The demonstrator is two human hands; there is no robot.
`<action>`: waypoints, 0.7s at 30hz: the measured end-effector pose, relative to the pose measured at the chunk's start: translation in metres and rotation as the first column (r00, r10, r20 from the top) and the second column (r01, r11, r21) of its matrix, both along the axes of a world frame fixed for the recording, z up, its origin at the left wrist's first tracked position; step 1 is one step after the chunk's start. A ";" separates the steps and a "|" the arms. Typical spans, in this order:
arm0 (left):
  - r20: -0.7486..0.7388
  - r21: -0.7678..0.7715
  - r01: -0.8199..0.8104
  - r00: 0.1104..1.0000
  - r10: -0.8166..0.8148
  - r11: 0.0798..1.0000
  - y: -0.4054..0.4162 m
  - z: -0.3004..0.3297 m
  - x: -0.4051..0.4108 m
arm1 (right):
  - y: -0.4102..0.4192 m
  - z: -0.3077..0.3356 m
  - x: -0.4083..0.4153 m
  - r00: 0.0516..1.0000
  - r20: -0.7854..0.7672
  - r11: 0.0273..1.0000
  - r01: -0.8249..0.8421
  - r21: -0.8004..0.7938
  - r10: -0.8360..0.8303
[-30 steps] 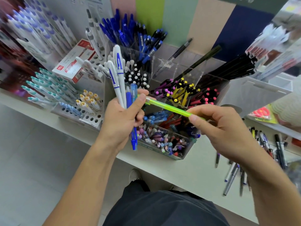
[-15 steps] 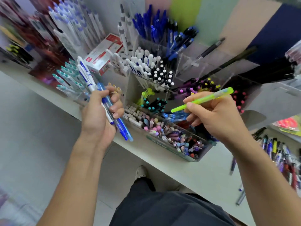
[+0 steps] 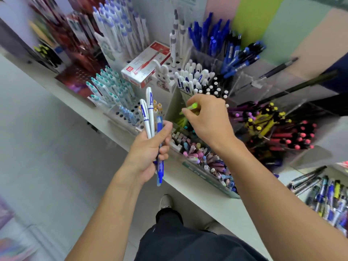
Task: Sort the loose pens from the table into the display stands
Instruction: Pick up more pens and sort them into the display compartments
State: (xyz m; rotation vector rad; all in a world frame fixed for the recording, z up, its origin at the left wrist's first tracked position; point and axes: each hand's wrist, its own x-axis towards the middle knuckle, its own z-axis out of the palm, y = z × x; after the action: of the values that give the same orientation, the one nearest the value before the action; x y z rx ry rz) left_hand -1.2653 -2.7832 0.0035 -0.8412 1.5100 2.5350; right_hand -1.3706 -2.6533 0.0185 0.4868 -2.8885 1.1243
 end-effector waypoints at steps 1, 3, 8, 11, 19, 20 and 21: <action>0.000 -0.021 0.009 1.000 -0.009 1.000 -0.002 -0.002 0.001 | -0.001 -0.001 0.000 1.000 -0.030 0.999 0.009 0.053 -0.008; -0.003 -0.060 0.017 1.000 -0.017 0.998 -0.003 -0.005 0.002 | 0.000 -0.003 0.000 0.995 -0.093 0.995 0.039 0.095 -0.030; 0.015 0.044 0.038 0.999 -0.039 0.998 -0.001 -0.003 -0.001 | 0.015 0.011 0.016 0.994 -0.113 0.999 0.018 0.034 -0.014; -0.054 0.085 0.160 0.986 -0.156 0.983 0.009 0.007 -0.002 | 0.030 0.028 0.029 0.971 0.215 0.981 -0.066 -0.184 0.105; -0.105 -0.121 0.370 0.918 -0.383 0.921 0.054 0.032 -0.013 | 0.081 0.047 0.042 0.841 0.525 0.832 0.191 -0.521 0.135; -0.105 -0.165 0.384 0.909 -0.403 0.909 0.059 0.034 -0.015 | 0.088 0.046 0.042 0.841 0.528 0.823 0.215 -0.527 0.119; -0.104 -0.218 0.394 0.900 -0.423 0.893 0.063 0.036 -0.017 | 0.094 0.045 0.042 0.840 0.533 0.806 0.243 -0.540 0.103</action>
State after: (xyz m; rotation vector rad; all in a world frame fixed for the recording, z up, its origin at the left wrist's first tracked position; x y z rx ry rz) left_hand -1.2827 -2.7205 0.0392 -0.2996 1.7760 2.2062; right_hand -1.3290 -2.5589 0.0638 0.0161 -2.6358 2.3528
